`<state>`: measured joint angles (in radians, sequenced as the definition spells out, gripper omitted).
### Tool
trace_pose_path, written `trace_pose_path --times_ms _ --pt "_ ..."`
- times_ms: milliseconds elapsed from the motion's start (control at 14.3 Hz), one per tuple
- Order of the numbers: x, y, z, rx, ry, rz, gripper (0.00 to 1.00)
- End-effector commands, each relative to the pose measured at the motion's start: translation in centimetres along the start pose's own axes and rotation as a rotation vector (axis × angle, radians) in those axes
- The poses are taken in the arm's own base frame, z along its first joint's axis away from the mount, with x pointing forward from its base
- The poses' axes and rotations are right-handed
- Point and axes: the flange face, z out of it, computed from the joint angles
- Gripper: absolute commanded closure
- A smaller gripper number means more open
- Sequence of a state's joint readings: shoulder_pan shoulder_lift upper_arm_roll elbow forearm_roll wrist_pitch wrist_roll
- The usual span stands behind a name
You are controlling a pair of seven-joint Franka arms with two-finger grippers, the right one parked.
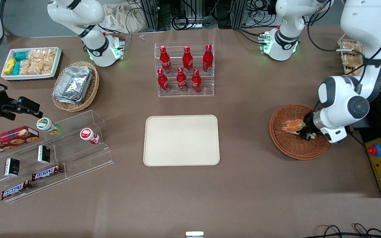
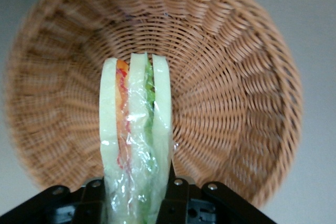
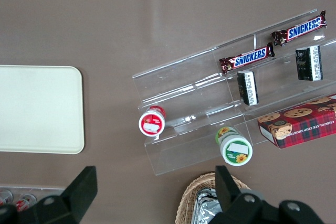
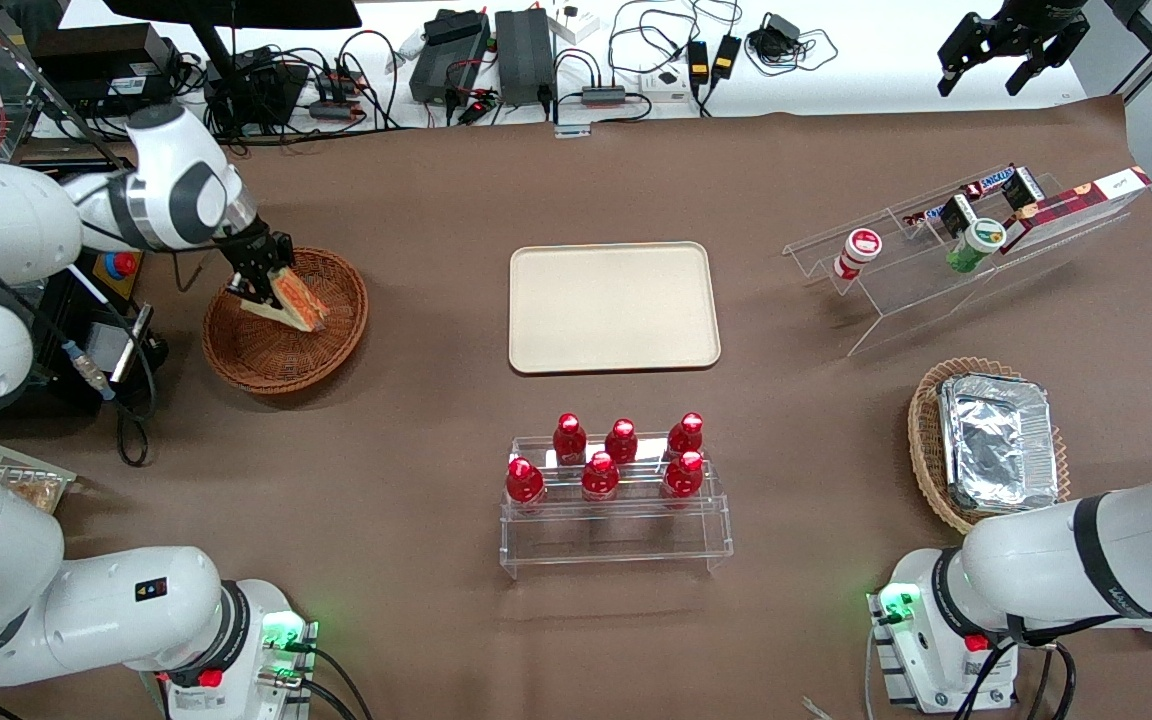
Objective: Place sandwich from basket to tray
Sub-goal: 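Close the left gripper on the wrapped sandwich and lift it, then carry the sandwich with the left gripper over to the cream tray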
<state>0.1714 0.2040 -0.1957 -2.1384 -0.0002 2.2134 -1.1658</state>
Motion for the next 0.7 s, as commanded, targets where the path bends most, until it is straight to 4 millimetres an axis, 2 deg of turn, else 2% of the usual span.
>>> trace_pose_path --times_ms 0,140,209,279,488,628 --pt "-4.3 -0.9 -9.2 0.021 0.031 0.214 1.00" --pt "-8.8 0.5 -13.1 0.059 0.014 0.422 1.00" --pt "-12.0 1.8 -14.5 0.060 0.012 0.517 1.00" --pt "-14.9 3.2 -14.8 0.050 0.010 0.590 1.00" --pt "-24.6 7.9 -13.4 -0.006 -0.029 0.823 1.00" --pt "-30.2 9.3 -11.9 -0.061 -0.010 0.960 1.00"
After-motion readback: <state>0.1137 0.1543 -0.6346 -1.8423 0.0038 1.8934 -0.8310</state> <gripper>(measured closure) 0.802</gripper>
